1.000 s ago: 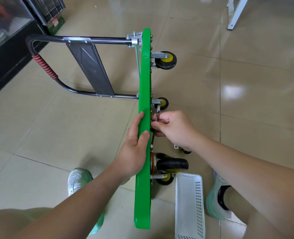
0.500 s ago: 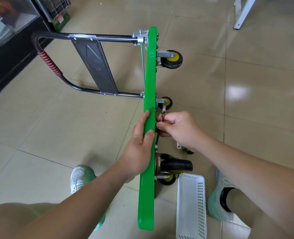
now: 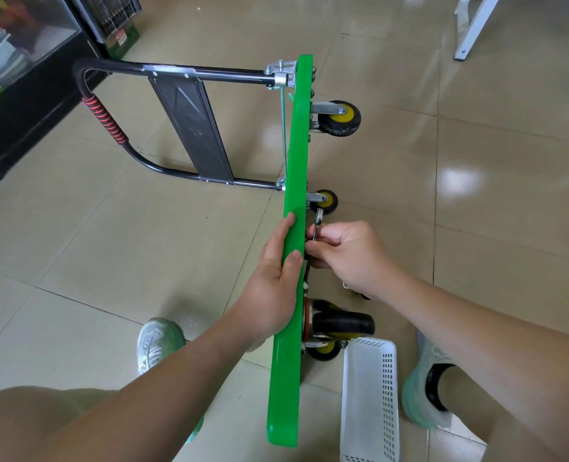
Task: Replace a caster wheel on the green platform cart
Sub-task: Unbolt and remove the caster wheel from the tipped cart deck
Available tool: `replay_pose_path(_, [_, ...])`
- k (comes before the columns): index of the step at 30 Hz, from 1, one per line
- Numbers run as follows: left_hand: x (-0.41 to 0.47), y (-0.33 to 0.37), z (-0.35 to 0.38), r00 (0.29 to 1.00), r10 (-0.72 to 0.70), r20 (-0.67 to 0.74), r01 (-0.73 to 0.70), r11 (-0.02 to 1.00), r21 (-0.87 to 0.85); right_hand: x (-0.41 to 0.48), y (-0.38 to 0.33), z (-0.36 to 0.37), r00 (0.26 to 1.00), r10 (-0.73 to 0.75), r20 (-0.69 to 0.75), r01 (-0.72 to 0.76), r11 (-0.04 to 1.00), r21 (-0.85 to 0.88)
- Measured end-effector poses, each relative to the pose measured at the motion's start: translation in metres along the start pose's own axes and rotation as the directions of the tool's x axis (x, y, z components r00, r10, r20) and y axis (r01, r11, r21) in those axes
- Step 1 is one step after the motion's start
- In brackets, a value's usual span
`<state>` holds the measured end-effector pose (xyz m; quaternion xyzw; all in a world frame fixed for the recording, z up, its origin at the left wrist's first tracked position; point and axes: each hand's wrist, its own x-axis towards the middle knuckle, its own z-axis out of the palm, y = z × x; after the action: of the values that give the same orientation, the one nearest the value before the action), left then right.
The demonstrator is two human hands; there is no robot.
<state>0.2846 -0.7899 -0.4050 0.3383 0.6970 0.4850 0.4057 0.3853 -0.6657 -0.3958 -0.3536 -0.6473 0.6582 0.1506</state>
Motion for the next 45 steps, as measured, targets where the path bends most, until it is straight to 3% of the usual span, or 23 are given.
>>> replay_pose_path(26, [0.000, 0.006, 0.000, 0.999, -0.049, -0.020, 0.048, 0.998, -0.027, -0.020, 0.006, 0.001, 0.984, -0.168, -0.065, 0.165, 0.985, -0.048])
replay_pose_path(35, [0.000, 0.002, 0.000, 0.999, -0.048, -0.001, 0.048, 0.999, -0.009, -0.007, -0.001, -0.008, 0.984, -0.102, -0.146, 0.101, 0.995, -0.015])
replay_pose_path(39, [0.000, 0.002, -0.001, 0.999, -0.044, 0.007, 0.044, 0.999, -0.010, 0.000, -0.001, -0.012, 0.993, -0.036, -0.112, 0.037, 0.999, 0.005])
replay_pose_path(45, [0.000, 0.003, 0.000, 0.998, -0.057, 0.016, 0.057, 0.998, -0.006, 0.010, -0.010, -0.015, 0.987, -0.070, -0.142, 0.069, 0.998, -0.011])
